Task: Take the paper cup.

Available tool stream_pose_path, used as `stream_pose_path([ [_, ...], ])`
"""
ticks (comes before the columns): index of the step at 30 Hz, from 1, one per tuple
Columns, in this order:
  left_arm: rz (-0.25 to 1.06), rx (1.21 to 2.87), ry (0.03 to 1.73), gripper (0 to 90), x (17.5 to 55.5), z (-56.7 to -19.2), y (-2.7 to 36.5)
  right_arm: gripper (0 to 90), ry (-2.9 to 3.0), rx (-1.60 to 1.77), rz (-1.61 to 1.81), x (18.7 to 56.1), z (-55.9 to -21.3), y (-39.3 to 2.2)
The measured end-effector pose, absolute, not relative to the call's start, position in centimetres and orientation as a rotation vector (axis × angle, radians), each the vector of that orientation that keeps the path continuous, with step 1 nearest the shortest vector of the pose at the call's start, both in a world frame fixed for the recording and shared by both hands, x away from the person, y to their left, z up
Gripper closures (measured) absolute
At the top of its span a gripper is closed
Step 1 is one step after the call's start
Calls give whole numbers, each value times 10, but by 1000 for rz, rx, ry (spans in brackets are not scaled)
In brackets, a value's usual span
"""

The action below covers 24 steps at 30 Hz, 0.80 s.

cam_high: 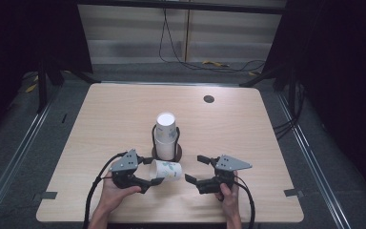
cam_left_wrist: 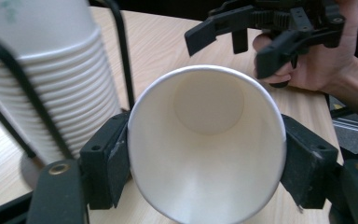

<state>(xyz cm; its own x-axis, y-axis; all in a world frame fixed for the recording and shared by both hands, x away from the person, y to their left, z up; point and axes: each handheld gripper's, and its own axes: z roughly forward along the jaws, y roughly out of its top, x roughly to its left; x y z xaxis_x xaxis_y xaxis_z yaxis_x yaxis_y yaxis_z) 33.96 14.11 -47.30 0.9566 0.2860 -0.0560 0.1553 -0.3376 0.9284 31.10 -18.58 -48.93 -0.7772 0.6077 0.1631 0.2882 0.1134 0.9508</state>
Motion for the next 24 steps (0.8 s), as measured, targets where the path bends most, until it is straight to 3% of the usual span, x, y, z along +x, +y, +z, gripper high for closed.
stream_pose_path([
  [24,195,1948,466,266,349,-462,193,129,1735,1057,1461,294,-497,-192],
])
